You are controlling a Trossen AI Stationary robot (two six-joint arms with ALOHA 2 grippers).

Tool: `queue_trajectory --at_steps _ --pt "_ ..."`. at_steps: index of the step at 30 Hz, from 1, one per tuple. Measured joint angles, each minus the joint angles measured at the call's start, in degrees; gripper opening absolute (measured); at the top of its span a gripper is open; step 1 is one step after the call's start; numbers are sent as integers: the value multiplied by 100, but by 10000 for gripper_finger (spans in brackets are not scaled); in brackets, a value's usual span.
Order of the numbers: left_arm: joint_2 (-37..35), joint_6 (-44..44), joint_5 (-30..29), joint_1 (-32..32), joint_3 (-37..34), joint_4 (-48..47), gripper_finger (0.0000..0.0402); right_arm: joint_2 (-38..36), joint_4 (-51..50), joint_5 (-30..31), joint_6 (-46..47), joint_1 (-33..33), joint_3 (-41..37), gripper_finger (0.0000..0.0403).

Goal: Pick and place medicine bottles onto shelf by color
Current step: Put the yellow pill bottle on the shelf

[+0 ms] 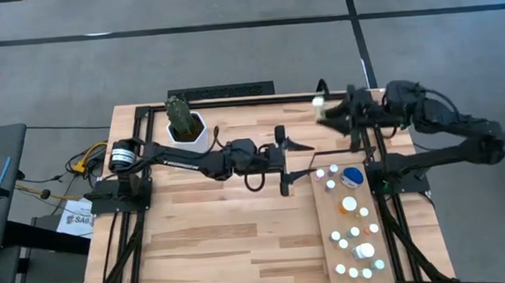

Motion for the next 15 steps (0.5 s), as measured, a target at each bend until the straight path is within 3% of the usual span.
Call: queue_trajectory --at_steps 7,12,15 --pt "-139 379 -524 -197 0 54 251 4 893 358 -582 1062 -715 88" --pt "-417 725 -1160 -507 0 -1018 251 -3 1042 1085 -1060 1863 -818 88" --pt "-546 1016 -1658 -748 0 -1186 251 3 1033 1424 -1441 2372 -818 88"
